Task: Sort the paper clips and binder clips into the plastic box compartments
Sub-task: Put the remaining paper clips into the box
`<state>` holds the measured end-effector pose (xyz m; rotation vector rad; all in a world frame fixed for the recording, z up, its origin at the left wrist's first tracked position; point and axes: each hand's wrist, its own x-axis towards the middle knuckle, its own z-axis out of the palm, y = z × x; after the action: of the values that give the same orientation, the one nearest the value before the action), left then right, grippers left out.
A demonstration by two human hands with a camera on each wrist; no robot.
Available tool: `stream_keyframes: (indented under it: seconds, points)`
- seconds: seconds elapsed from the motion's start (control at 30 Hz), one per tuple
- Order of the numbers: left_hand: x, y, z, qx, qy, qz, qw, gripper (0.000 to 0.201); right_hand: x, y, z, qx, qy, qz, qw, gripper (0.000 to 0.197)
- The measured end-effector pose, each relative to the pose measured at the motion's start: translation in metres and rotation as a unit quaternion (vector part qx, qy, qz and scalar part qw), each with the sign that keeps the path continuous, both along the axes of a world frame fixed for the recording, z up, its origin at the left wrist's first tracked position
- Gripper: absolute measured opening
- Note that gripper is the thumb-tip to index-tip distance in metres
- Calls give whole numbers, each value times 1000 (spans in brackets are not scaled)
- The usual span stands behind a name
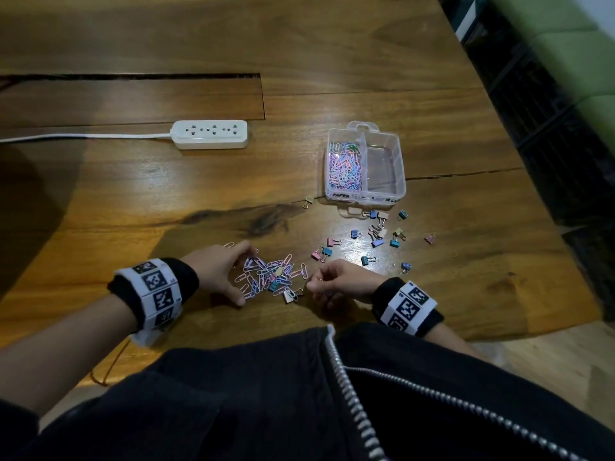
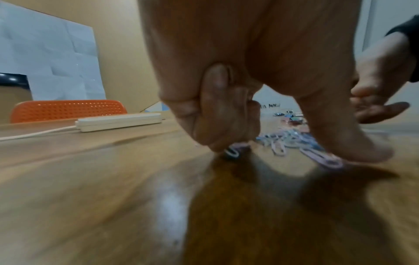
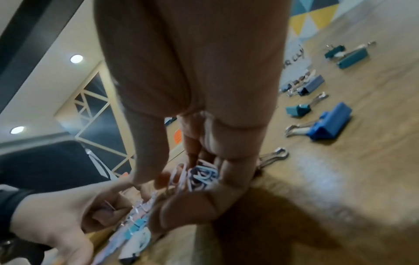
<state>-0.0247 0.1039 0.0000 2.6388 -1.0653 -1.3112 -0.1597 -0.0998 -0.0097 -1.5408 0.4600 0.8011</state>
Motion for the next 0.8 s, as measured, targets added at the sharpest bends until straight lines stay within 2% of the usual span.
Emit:
stream_keyframes:
  seconds: [0.07, 0.17, 0.27, 0.33, 0.43, 0.47, 0.53, 0.6, 0.67, 0.73, 0.8]
  points:
    - [-2, 0, -6, -13, -25, -20, 999, 75, 1, -3, 0, -54, -9, 9, 998, 15]
    - [-4, -6, -9, -36, -54, -43, 997, 56, 6, -12, 3, -145, -39, -8, 989, 17]
    - [-4, -12, -11, -75, -75, -51, 993, 42, 12, -20, 10, -267, -86, -12, 960, 13]
    - [-3, -15, -15, -94, -101, -63, 988, 33, 15, -16, 12, -285, -114, 4, 952, 16]
    - [-3, -20, -17, -84, -114, -90, 986, 27, 16, 2, 8, -282, -149, 49, 947, 8]
    - [-3, -21, -16, -83, -107, -87, 987, 27, 17, 6, 4, -304, -159, 78, 936, 12]
    - [-2, -22, -14, -114, -64, -32, 991, 20, 20, 11, -4, -369, -174, 140, 902, 25]
    - [0, -22, -11, -173, 12, 70, 982, 22, 22, 13, -7, -406, -187, 162, 880, 30]
    - [3, -23, -8, -228, 116, 189, 948, 29, 22, 14, -9, -412, -199, 161, 875, 31]
    - [4, -23, -5, -278, 236, 298, 882, 28, 23, 12, -10, -411, -195, 163, 875, 32]
    - [3, -25, -3, -303, 322, 371, 817, 20, 23, 10, -12, -399, -177, 165, 884, 27]
